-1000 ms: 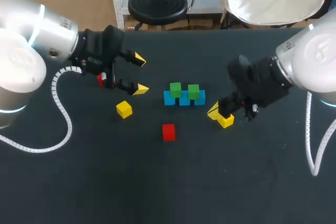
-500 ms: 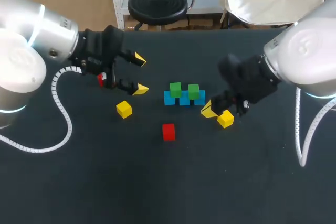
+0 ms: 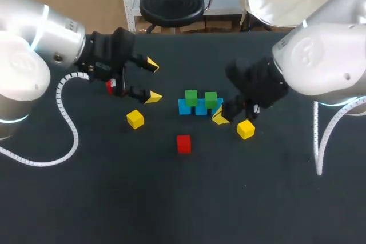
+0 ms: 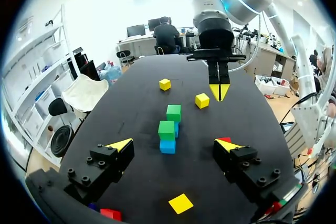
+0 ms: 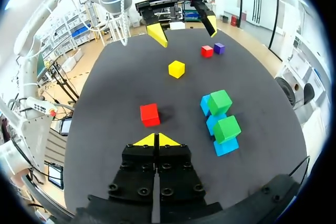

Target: Place the blue cubes, place green cubes on the blue cubes, place the yellow cubes on the green cubes, then place the red cubes on the yellow cubes, and place purple cube on the red cubes.

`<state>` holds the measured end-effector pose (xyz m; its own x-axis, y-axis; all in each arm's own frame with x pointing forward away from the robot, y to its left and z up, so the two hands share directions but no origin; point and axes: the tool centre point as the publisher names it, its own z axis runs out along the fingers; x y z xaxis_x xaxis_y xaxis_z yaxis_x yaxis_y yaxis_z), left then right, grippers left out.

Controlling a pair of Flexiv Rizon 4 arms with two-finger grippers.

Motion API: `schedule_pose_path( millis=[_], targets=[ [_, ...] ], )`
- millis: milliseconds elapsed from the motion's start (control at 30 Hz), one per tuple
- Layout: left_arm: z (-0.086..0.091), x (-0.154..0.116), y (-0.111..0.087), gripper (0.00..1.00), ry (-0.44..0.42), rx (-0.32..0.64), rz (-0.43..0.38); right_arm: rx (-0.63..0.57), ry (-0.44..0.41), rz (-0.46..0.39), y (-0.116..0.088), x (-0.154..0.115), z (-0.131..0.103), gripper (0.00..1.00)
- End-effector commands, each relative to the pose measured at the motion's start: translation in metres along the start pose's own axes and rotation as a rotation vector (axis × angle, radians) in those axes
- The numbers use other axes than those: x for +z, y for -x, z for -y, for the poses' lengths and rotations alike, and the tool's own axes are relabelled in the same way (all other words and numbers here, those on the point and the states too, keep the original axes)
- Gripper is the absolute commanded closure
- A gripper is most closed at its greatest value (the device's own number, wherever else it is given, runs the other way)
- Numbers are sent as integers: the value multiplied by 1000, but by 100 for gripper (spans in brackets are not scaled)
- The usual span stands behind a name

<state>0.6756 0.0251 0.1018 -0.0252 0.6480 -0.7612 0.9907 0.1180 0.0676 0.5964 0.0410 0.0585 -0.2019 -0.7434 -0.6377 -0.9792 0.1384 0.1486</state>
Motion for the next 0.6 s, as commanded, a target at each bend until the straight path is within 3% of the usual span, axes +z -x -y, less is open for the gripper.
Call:
schedule_pose_path(
  millis=[33,600],
  targets=[
    [1,0,-2,0,2,3,7,3,-12,-3,-2,0,-3,100],
    [1,0,-2,0,2,3,7,4,-16,-8,-3,2,2,100]
  ],
)
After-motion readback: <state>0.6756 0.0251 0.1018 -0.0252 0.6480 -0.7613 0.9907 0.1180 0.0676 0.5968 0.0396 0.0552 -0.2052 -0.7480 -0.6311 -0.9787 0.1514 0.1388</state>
